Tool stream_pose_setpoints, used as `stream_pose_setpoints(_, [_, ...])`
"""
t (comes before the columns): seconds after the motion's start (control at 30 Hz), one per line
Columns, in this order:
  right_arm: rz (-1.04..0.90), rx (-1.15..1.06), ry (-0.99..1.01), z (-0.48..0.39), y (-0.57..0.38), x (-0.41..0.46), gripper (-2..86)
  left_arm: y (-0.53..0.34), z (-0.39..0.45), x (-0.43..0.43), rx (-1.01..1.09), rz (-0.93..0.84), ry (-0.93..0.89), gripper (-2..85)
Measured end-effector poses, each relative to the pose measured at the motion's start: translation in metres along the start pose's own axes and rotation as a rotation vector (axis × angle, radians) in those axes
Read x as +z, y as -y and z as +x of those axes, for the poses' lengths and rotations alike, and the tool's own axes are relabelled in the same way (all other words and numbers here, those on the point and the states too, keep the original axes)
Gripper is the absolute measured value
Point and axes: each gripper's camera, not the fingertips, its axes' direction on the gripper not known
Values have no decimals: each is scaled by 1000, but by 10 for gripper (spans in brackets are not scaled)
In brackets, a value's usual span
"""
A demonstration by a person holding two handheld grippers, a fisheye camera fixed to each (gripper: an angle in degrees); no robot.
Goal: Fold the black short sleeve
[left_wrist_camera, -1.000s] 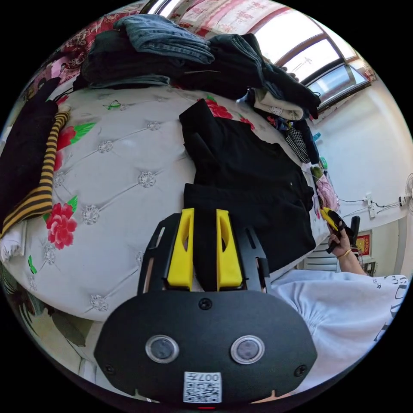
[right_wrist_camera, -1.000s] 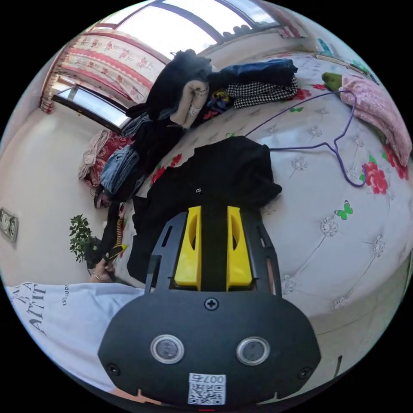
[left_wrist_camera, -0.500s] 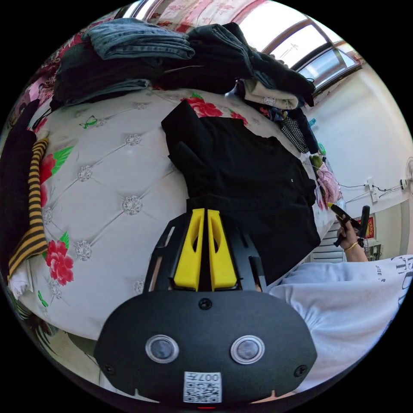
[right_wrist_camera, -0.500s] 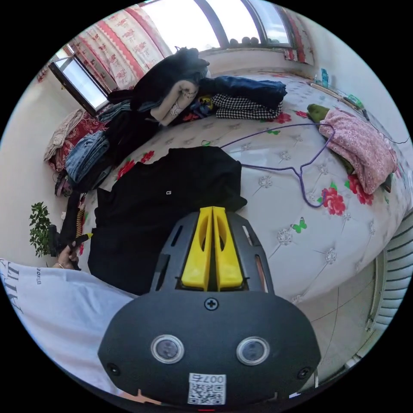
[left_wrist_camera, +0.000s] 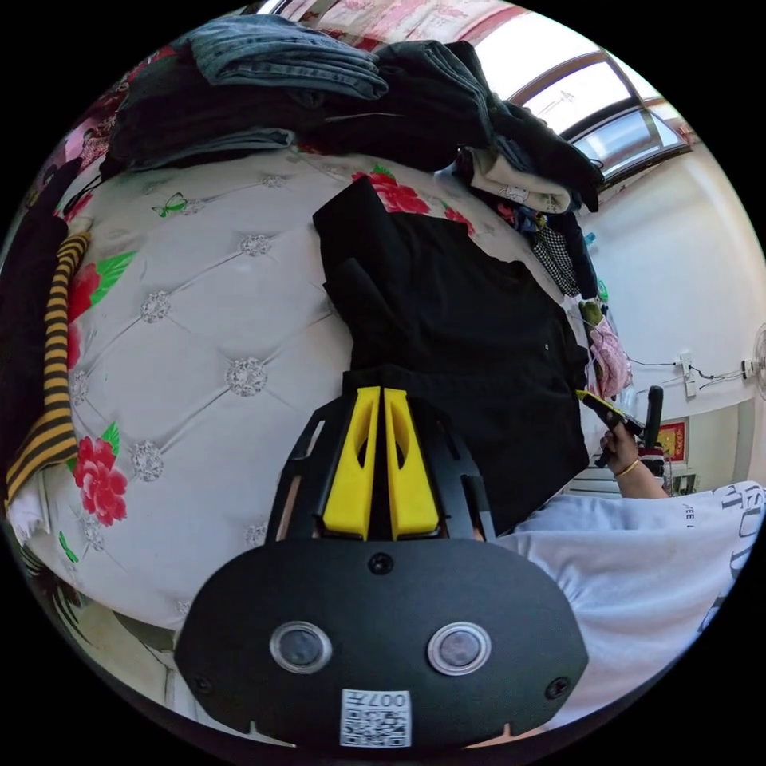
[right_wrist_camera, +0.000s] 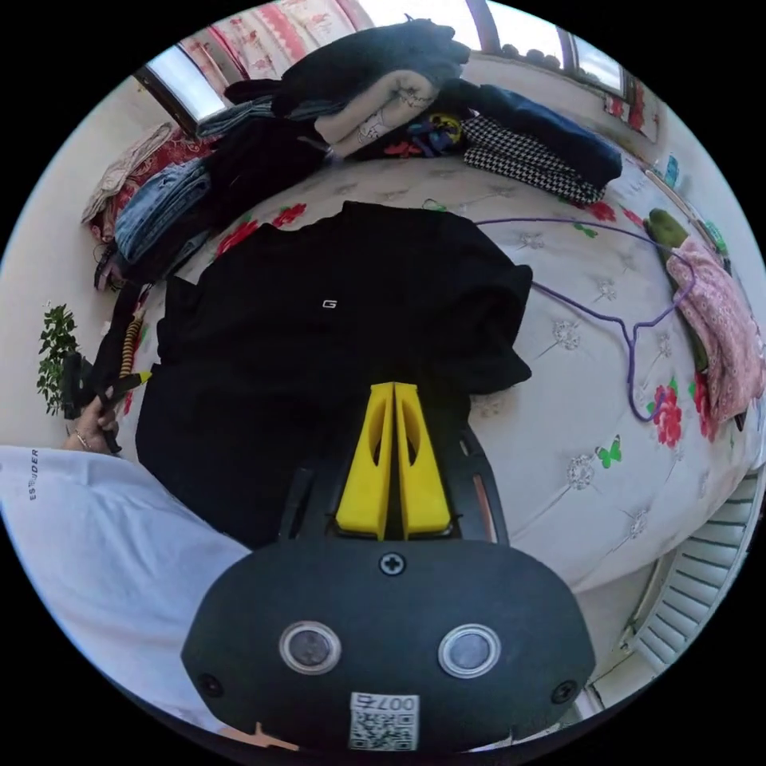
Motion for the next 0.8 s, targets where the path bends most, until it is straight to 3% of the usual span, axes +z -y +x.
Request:
stream_pose_setpoints(0.17, [77,4,4,10,-5,-24,6,3,-11,6,-14,0,7,-9])
stream_pose_setpoints(0.27, [-13,-36,61,3,4,2,10,3,-20,5,-43,25,9,-9])
stream_pose_setpoints(0.37, [-155,-65,-30,-12,7,32,2,5,-25,5,-48,5,13,-9])
stream_pose_setpoints(0.67, [89,94,-123,18,-16,-43,1,0,-54,-23,-92,123,-30,29])
stream_pose_setpoints(0.8, [63,66,63,20,-13,-34,14,19,-69,-24,-129,163,-81,66])
